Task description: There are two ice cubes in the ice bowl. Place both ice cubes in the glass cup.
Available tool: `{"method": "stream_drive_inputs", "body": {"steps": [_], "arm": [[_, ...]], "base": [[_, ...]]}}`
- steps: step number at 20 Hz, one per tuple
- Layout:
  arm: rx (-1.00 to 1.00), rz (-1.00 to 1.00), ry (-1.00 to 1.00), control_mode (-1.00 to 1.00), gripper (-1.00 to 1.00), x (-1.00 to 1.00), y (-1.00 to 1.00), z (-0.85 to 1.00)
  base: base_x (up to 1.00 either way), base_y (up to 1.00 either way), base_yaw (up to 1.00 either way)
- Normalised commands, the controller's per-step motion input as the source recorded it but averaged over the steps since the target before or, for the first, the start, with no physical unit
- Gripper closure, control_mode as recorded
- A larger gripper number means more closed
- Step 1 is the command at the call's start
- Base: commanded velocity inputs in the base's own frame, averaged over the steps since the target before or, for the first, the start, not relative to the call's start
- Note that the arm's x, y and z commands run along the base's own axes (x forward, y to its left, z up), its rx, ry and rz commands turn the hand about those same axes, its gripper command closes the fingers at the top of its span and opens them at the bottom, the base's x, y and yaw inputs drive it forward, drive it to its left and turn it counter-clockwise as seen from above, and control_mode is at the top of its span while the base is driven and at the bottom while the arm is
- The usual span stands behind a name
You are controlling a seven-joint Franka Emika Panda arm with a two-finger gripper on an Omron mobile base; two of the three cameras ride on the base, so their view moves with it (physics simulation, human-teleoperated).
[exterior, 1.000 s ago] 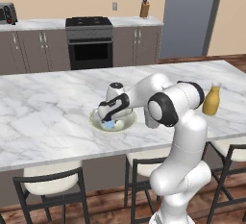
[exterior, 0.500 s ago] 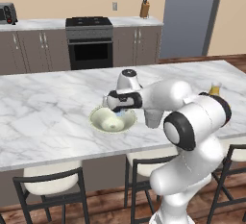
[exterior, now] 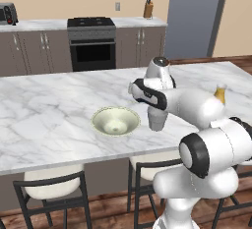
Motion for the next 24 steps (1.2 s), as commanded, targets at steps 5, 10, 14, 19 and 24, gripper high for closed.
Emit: {"method": "stream_drive_inputs", "body": {"steps": [5,10,14,19,24], "arm": [[-0.04,-0.11,0.0,-1.0,1.0,0.0,-0.97,0.21],[-0.03,-0.08,0.0,-1.0,1.0,-0.18,-0.71,-0.04],[0.01,-0.01,0.0,-1.0,1.0,-0.01,-0.01,-0.05],[0.03,0.0,0.0,-1.0,1.0,-0.15,0.12,-0.07],[0.02,0.0,0.0,-1.0,1.0,-0.03,0.18,-0.01]], "base": [[0.0,0.0,0.0],[0.0,0.0,0.0],[0.0,0.0,0.0],[0.0,0.0,0.0],[0.0,0.0,0.0]]}}
